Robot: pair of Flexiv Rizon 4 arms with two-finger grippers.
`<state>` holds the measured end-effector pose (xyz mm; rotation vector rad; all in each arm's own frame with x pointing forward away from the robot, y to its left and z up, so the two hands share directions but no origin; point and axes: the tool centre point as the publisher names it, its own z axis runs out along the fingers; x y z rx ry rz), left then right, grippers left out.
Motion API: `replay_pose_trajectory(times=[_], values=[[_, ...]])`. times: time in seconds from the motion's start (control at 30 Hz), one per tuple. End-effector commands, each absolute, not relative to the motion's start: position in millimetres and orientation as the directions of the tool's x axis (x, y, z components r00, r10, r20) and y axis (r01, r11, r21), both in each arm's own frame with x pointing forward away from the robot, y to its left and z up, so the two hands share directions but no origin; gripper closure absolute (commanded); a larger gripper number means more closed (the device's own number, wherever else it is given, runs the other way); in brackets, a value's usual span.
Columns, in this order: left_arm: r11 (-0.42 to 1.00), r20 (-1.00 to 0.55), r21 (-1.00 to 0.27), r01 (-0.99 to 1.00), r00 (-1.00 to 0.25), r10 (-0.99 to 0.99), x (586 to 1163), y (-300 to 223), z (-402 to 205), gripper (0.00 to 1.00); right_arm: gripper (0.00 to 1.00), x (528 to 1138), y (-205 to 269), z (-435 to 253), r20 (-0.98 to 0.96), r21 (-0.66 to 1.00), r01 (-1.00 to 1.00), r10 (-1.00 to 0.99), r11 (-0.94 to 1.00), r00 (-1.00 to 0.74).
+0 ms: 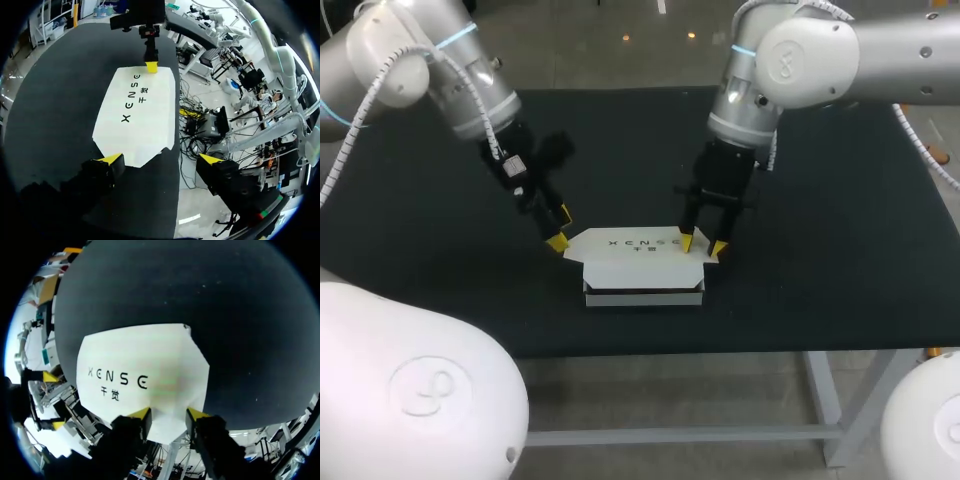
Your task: Assemble the packaging by folding the flat box into shape, placing the metal phone stand inside, and closing the box properly
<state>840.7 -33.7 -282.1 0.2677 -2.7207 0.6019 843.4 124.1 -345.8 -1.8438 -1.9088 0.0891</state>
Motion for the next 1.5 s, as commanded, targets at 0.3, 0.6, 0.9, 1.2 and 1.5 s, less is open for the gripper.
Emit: replay_pose_trajectory(times=[0.3,0.6,0.9,1.2,1.5], values=[[0.154,0.085,-0.348,-0.925,-0.195,-0.977,833.8,-32.9,-286.8,0.0,0.5,841.0,120.9,-347.2,0.298,-0.362,0.929,0.954,0.082,0.032],[0.014,-0.133,-0.317,-0.948,0.03,-0.991,841.9,-39.2,-286.5,0.0,0.51,840.5,120.1,-347.7,0.301,-0.361,0.929,0.953,0.081,0.034],[-0.136,-0.31,-0.253,-0.958,0.213,-0.927,849.7,-48.9,-294.8,0.0,0.51,840.9,120.1,-348.5,0.302,-0.362,0.929,0.953,0.082,0.034],[-0.187,-0.384,-0.204,-0.961,0.254,-0.888,857.4,-50.9,-299.9,0.0,0.5,842.0,120.0,-349.0,0.301,-0.363,0.928,0.953,0.08,0.036],[-0.187,-0.384,-0.204,-0.961,0.254,-0.888,857.4,-50.9,-299.9,0.0,0.51,842.8,119.9,-349.4,0.305,-0.36,0.929,0.952,0.083,0.033]])
